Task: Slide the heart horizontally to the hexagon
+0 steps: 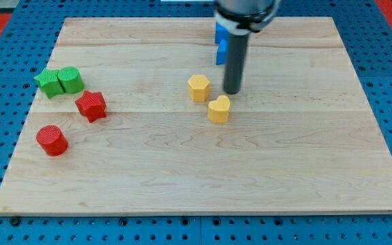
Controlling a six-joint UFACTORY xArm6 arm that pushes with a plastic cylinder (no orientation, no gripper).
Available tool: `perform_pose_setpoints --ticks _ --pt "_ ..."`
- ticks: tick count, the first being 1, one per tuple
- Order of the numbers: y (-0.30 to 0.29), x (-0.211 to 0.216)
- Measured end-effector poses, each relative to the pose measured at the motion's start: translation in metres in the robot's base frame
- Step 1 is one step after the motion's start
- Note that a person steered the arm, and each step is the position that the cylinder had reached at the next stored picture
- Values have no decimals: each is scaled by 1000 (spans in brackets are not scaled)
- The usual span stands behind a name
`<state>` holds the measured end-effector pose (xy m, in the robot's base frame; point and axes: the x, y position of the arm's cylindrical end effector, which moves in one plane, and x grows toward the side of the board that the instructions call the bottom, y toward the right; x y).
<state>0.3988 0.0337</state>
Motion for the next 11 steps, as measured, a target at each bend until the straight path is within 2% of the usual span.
perform_pose_setpoints --ticks 1,2,3,4,7,8,10,11 --pt "-22 -11" --pt "-1 -18" --pt "65 34" --pt "67 60" --pt "65 62" --pt "32 57" --pt "-95 17" --pt "-120 15"
